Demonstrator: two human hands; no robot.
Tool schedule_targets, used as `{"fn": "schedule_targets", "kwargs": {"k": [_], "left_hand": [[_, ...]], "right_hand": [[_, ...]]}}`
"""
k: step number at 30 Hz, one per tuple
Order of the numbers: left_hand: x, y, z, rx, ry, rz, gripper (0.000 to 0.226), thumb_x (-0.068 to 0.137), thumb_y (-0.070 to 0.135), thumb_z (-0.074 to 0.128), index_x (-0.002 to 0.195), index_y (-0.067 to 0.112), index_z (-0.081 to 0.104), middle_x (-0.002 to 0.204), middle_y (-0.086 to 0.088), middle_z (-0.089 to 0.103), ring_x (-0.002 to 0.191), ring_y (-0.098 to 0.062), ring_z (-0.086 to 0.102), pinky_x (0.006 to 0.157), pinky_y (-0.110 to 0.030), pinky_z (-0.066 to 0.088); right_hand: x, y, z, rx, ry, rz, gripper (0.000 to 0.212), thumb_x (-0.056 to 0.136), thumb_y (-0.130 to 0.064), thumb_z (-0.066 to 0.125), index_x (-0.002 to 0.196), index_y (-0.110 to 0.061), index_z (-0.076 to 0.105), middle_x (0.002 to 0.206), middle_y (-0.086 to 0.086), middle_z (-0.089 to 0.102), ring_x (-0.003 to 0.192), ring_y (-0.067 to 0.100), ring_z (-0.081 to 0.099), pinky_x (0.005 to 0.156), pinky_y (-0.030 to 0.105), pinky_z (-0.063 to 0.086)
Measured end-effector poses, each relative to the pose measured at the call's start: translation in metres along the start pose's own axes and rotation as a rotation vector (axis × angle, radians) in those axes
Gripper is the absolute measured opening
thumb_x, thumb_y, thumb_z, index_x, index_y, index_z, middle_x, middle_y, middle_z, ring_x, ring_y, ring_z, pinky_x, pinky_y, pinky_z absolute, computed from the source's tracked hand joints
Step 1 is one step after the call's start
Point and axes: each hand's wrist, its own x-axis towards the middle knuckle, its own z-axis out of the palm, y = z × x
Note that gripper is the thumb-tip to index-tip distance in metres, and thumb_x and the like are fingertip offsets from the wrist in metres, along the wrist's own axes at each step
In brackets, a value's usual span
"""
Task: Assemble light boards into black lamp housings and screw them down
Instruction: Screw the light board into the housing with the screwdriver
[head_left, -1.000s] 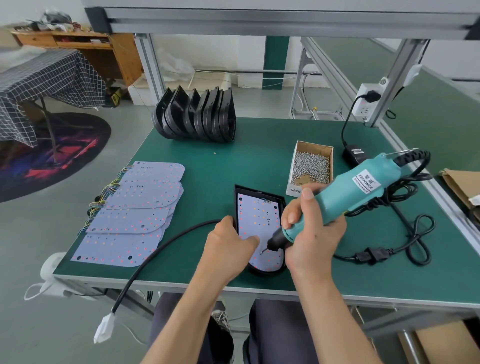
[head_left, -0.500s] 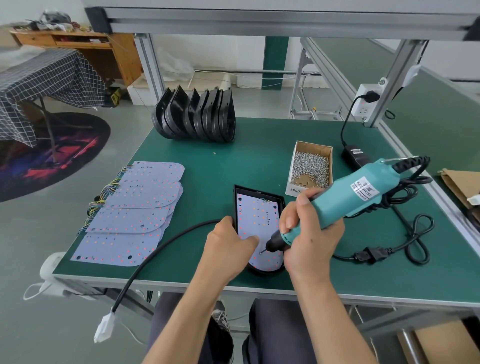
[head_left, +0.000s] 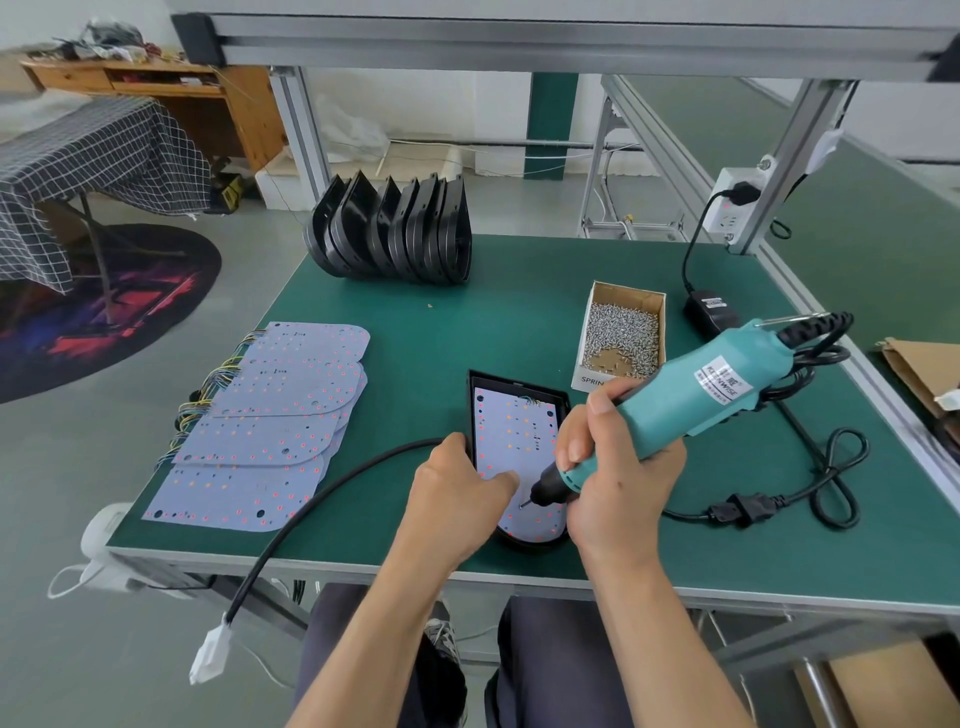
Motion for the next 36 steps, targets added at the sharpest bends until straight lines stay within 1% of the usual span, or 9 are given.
{"fn": "schedule_targets", "kwargs": {"k": [5, 16, 21, 24, 26, 30, 32, 34, 36], "left_hand": [[0.001, -0.001, 0.001, -0.003, -0.001, 0.000, 0.023, 0.081, 0.030, 0.073, 0.090, 0.016, 0.057, 0.087, 0.003, 0.066, 0.081, -0.016, 0.061, 0.059, -0.029, 0.042], [0.001, -0.003, 0.002, -0.001, 0.010, -0.007, 0.023, 0.079, 0.031, 0.073, 0.086, 0.018, 0.055, 0.083, 0.005, 0.065, 0.074, -0.013, 0.059, 0.055, -0.027, 0.038], [0.001, -0.003, 0.002, -0.008, 0.004, -0.004, 0.023, 0.080, 0.030, 0.073, 0.087, 0.018, 0.055, 0.083, 0.005, 0.065, 0.073, -0.013, 0.060, 0.055, -0.027, 0.040], [0.000, -0.003, 0.001, -0.007, -0.001, -0.005, 0.024, 0.081, 0.029, 0.073, 0.089, 0.015, 0.057, 0.086, 0.002, 0.067, 0.079, -0.018, 0.063, 0.058, -0.030, 0.045], [0.000, -0.002, 0.001, -0.010, -0.001, -0.004, 0.024, 0.081, 0.029, 0.074, 0.090, 0.015, 0.057, 0.087, 0.001, 0.067, 0.080, -0.019, 0.063, 0.059, -0.030, 0.045], [-0.001, -0.001, -0.001, -0.009, -0.003, -0.005, 0.024, 0.081, 0.030, 0.074, 0.091, 0.016, 0.057, 0.088, 0.002, 0.067, 0.080, -0.018, 0.063, 0.059, -0.029, 0.044], [-0.002, 0.000, -0.001, -0.004, -0.006, -0.014, 0.025, 0.081, 0.030, 0.074, 0.092, 0.015, 0.057, 0.089, 0.001, 0.067, 0.082, -0.020, 0.063, 0.060, -0.030, 0.046], [-0.002, 0.000, -0.002, -0.010, -0.017, -0.022, 0.024, 0.081, 0.030, 0.074, 0.093, 0.015, 0.058, 0.088, 0.002, 0.068, 0.081, -0.019, 0.064, 0.063, -0.030, 0.049], [-0.002, 0.000, -0.003, -0.013, -0.024, -0.025, 0.023, 0.081, 0.031, 0.073, 0.091, 0.017, 0.059, 0.086, 0.005, 0.067, 0.077, -0.015, 0.063, 0.060, -0.028, 0.048]], "right_hand": [[0.000, 0.000, -0.001, 0.000, 0.007, 0.010, 0.012, 0.089, -0.019, 0.065, 0.083, -0.030, 0.066, 0.052, -0.003, 0.046, 0.045, 0.018, 0.041, 0.049, 0.026, 0.040], [-0.003, -0.002, 0.000, 0.019, 0.040, 0.010, 0.011, 0.087, -0.020, 0.066, 0.081, -0.030, 0.065, 0.051, -0.003, 0.045, 0.045, 0.017, 0.040, 0.049, 0.025, 0.041], [-0.003, -0.001, -0.003, 0.003, 0.031, 0.001, 0.011, 0.088, -0.020, 0.065, 0.083, -0.030, 0.066, 0.052, -0.003, 0.046, 0.046, 0.019, 0.041, 0.050, 0.027, 0.042], [-0.004, 0.000, -0.005, -0.012, 0.010, 0.007, 0.009, 0.089, -0.021, 0.066, 0.087, -0.030, 0.066, 0.054, -0.001, 0.049, 0.048, 0.021, 0.043, 0.052, 0.028, 0.044], [-0.004, -0.001, -0.008, -0.016, -0.015, 0.015, 0.008, 0.090, -0.021, 0.066, 0.093, -0.028, 0.067, 0.057, 0.003, 0.051, 0.049, 0.023, 0.047, 0.055, 0.030, 0.046], [-0.002, -0.008, -0.014, -0.043, -0.096, 0.051, 0.016, 0.091, -0.025, 0.068, 0.106, -0.026, 0.072, 0.068, 0.006, 0.062, 0.062, 0.024, 0.060, 0.066, 0.031, 0.052], [0.001, -0.013, -0.013, 0.005, -0.093, 0.100, 0.019, 0.088, -0.024, 0.071, 0.106, -0.025, 0.074, 0.069, 0.005, 0.062, 0.061, 0.023, 0.059, 0.063, 0.032, 0.051], [0.009, -0.021, -0.012, 0.121, -0.063, 0.129, 0.018, 0.086, -0.024, 0.070, 0.104, -0.019, 0.072, 0.063, 0.004, 0.056, 0.051, 0.019, 0.051, 0.054, 0.028, 0.045], [0.019, -0.031, -0.017, 0.247, -0.037, 0.131, 0.018, 0.091, -0.029, 0.064, 0.103, -0.016, 0.068, 0.059, 0.001, 0.051, 0.047, 0.015, 0.044, 0.051, 0.024, 0.039]]}}
